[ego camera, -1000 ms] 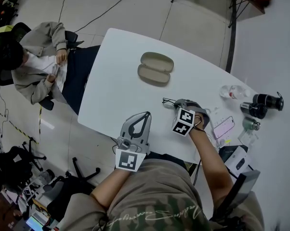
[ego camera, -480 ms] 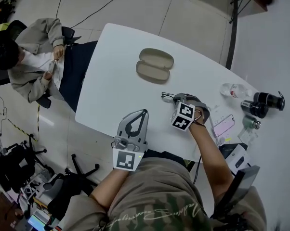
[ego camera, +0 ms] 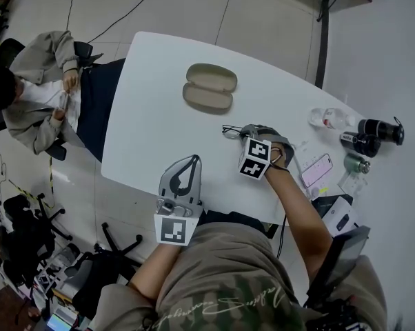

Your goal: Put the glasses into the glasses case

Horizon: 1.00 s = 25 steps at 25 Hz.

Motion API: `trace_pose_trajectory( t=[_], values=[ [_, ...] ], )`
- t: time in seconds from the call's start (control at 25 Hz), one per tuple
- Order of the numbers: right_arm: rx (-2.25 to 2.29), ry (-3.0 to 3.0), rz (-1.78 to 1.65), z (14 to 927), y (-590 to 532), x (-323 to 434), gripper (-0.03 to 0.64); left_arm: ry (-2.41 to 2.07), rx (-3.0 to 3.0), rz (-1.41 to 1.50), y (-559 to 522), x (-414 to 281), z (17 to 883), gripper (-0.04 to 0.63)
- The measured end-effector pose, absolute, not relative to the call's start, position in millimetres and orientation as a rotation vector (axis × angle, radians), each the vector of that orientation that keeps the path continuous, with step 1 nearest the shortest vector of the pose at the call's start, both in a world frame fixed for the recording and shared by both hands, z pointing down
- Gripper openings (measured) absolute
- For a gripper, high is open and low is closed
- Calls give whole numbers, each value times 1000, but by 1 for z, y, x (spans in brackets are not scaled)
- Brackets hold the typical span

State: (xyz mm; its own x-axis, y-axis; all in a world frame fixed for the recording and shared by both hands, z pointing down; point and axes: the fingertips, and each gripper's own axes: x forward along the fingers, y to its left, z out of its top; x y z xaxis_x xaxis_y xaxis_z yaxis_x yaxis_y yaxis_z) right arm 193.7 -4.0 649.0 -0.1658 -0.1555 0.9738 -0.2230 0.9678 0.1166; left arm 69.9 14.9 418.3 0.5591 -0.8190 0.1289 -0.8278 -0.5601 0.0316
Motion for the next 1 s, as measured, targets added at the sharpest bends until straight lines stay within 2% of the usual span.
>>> trace_pose_trajectory(
  t=[1.0],
  values=[
    [289,-1749,24,654,-11,203,31,-1473,2713,189,27,68,417,6]
  ],
)
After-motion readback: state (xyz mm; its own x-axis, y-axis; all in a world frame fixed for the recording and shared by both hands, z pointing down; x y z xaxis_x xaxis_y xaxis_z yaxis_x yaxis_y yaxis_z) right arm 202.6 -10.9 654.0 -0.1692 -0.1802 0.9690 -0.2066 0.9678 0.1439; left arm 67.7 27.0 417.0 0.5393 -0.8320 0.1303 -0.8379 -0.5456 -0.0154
